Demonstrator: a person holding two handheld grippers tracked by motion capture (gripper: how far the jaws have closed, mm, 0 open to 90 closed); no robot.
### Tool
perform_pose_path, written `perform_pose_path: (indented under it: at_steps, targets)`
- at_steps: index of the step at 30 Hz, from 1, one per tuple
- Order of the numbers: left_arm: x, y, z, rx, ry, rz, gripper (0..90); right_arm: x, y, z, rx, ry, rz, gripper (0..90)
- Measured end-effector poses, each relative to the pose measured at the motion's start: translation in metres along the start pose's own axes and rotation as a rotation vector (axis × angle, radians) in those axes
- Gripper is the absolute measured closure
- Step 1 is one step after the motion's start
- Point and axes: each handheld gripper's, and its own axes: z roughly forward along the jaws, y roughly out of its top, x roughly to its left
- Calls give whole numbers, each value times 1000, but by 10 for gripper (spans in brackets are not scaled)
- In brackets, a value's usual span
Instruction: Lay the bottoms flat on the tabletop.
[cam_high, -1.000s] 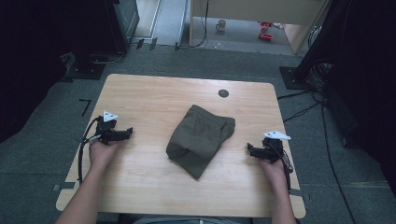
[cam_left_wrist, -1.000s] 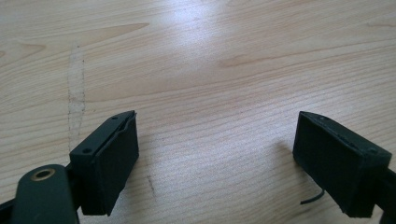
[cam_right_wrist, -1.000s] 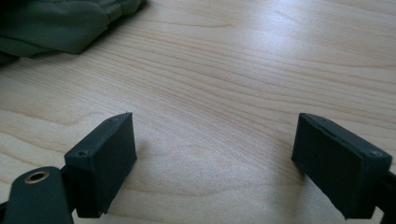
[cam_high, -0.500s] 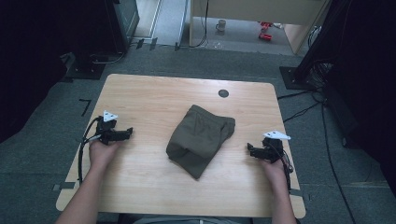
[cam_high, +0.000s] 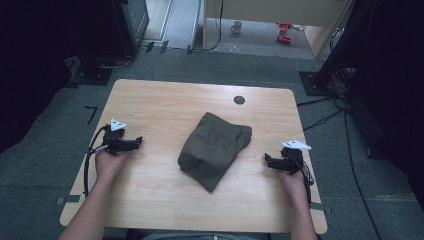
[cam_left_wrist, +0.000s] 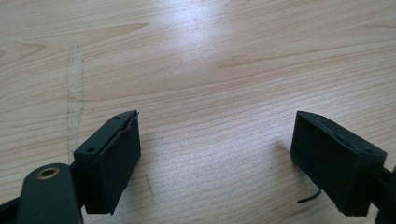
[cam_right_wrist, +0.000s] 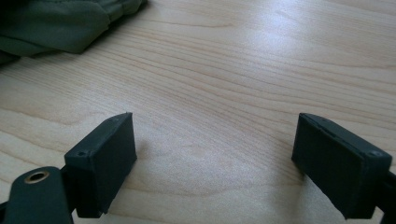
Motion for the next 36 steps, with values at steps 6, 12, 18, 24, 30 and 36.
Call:
perform_pose_path:
  at_steps: [6, 12, 18, 24, 30, 36]
  targets:
    - [-3, 0, -2, -5, -16, 13, 254, 0, 0, 0, 0, 0, 0, 127]
    - [-8, 4, -4, 22, -56, 33, 324, 1, 0, 0, -1, -11, 13, 130]
    - [-18, 13, -10, 30, -112, 56, 327, 3, 1, -1, -1, -10, 33, 168]
    - [-31, 24, -17, -1, -201, 83, 327, 6, 4, -5, 15, 12, 36, 318]
    - [-43, 34, -24, -17, -274, 109, 328, 12, 5, -12, 3, 33, 21, 370]
    - [-59, 42, -26, -4, -319, 170, 328, 16, 5, -15, 6, 47, 14, 413]
